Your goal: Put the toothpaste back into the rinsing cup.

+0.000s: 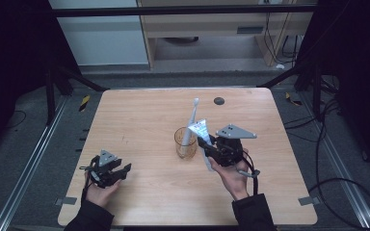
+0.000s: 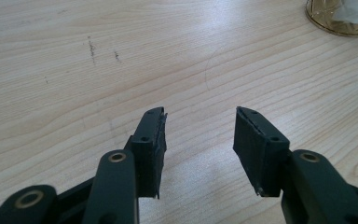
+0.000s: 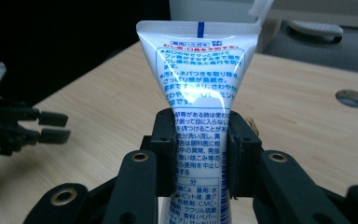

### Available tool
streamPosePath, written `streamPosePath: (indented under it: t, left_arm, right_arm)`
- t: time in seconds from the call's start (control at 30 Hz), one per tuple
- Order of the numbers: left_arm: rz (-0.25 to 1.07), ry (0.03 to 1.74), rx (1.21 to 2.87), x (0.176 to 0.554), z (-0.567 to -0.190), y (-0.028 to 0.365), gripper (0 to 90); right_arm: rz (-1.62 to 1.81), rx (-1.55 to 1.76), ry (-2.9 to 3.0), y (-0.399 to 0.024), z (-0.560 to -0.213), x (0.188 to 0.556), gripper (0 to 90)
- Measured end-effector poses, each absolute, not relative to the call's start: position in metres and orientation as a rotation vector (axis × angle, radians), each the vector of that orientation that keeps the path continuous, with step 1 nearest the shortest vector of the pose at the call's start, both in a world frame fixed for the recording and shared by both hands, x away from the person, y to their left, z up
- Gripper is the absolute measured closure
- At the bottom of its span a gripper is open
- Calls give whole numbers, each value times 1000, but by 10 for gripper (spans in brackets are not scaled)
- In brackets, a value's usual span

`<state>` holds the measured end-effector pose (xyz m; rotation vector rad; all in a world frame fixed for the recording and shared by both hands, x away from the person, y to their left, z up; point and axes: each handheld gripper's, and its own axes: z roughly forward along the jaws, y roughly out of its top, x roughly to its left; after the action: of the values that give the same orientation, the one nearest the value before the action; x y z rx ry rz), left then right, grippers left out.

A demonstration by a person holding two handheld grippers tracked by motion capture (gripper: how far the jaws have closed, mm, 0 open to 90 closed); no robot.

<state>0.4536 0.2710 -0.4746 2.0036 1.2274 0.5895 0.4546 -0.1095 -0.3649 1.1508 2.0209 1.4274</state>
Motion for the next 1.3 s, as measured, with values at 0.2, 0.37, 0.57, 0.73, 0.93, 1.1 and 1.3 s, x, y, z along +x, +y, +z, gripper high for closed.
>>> streamPosePath:
  t: [0.2,0.37,0.57,0.73,0.93,1.1,1.3]
  left_arm:
    - [590,1231,1996,454,-475,272,522]
    - [592,1231,1998,454,-474,273,519]
    - [589,1235,1987,454,-474,274,518]
    - [588,1237,1989,455,-474,274,517]
    - [591,1235,1987,455,-474,275,517]
    - [591,1236,1987,455,-474,274,517]
    - [589,1236,1986,455,-474,275,517]
  right_arm:
    - [1514,1132,1938,-105,-356,460,691]
    - [1564,1120,1875,-100,-353,468,692]
    - [1588,1107,1813,-93,-351,479,692]
    - [1637,1112,1777,-89,-354,491,692]
    - [1649,1121,1766,-81,-361,503,693]
    - [1656,1114,1766,-75,-366,507,692]
    - [1673,1109,1759,-69,-368,514,692]
